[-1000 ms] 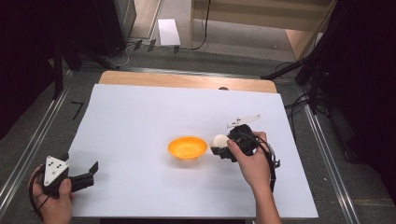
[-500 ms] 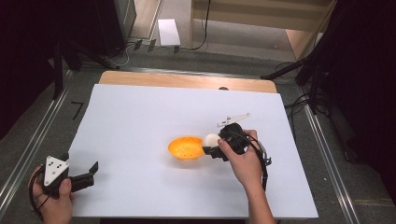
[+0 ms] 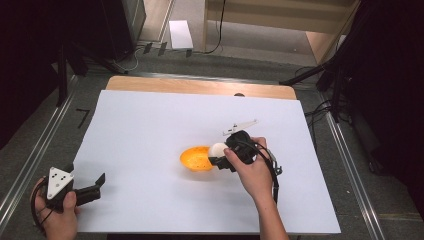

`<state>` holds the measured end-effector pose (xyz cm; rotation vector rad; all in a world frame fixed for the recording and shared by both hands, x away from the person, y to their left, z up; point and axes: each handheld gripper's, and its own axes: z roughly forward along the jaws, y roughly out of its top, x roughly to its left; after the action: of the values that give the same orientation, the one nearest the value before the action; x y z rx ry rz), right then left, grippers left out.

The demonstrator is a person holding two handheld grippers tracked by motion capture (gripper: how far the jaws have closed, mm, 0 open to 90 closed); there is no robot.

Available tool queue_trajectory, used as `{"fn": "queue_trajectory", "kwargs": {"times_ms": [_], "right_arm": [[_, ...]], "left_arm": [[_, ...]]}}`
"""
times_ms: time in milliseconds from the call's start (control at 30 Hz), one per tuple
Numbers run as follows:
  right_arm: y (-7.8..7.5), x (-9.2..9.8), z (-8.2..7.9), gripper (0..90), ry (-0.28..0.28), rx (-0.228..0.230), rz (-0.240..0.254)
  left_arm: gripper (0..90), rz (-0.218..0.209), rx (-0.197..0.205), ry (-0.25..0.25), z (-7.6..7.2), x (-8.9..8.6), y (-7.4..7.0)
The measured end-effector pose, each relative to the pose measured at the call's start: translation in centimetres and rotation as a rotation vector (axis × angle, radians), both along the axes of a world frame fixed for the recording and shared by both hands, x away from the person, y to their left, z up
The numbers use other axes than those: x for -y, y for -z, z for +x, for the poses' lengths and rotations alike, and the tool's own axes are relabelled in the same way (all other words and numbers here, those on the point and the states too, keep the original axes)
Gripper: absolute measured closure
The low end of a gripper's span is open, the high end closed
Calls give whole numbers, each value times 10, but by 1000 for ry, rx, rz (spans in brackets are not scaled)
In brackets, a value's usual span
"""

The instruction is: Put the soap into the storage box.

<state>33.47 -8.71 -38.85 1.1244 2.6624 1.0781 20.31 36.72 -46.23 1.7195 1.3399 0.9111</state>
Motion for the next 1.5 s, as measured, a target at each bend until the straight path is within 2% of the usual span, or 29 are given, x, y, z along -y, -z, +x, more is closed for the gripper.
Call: {"fn": "queue_trajectory", "kwargs": {"times_ms": [567, 967, 1500], "right_arm": [[4, -28, 3, 248, -36, -7, -4], [10, -37, 7, 248, -35, -17, -10], [23, -49, 9, 247, -3, -30, -71]], "left_arm": [[0, -2, -2, 1, 0, 0, 0], [0, -2, -2, 1, 0, 0, 0], [0, -2, -3, 1, 0, 0, 0]]}}
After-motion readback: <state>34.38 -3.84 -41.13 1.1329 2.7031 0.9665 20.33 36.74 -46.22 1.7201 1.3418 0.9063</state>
